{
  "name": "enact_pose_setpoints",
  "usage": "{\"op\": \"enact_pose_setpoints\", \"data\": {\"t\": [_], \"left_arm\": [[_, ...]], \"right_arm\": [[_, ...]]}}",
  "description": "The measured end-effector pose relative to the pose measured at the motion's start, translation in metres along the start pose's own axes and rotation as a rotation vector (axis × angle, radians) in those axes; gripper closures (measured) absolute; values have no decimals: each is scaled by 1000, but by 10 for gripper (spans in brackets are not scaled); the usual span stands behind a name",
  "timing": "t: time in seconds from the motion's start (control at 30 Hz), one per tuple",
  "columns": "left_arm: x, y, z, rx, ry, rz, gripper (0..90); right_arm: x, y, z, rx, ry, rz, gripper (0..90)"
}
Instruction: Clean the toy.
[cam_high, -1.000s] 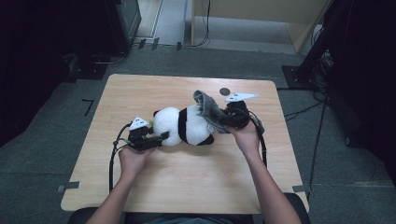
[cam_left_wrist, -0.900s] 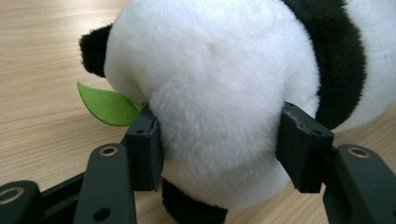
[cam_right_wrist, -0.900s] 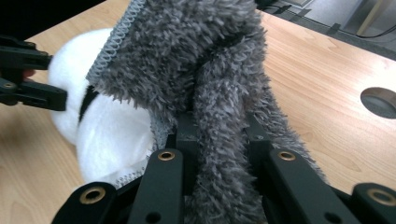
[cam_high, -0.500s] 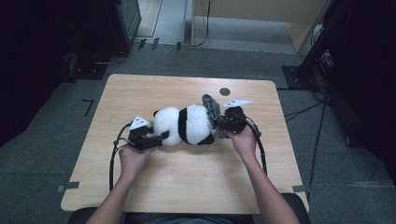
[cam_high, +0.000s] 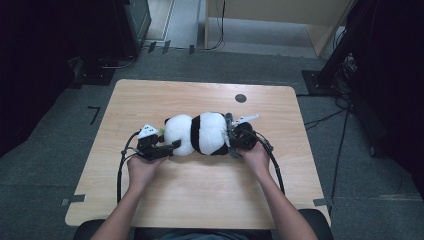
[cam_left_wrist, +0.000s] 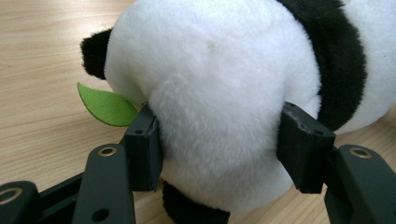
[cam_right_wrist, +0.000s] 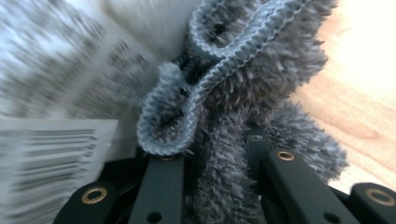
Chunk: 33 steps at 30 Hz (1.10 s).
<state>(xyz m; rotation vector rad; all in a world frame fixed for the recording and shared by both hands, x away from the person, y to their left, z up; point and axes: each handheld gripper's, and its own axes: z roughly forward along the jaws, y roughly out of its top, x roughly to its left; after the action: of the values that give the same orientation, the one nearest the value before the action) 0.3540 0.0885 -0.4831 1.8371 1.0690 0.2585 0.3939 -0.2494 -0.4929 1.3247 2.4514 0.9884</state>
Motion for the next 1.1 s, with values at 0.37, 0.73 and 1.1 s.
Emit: {"op": "enact_pose_setpoints", "data": {"t": [0.37,0.73,1.1], "left_arm": [[4,5,0,12,-18,4,391],[3,6,-1,24,-15,13,392],[2,8,-1,34,-10,-2,405]], "right_arm": [[-18,-5,-23,-19,-6,57,762],[-23,4,-73,-160,-36,67,763],[17,38,-111,-236,37,-55,763]]}}
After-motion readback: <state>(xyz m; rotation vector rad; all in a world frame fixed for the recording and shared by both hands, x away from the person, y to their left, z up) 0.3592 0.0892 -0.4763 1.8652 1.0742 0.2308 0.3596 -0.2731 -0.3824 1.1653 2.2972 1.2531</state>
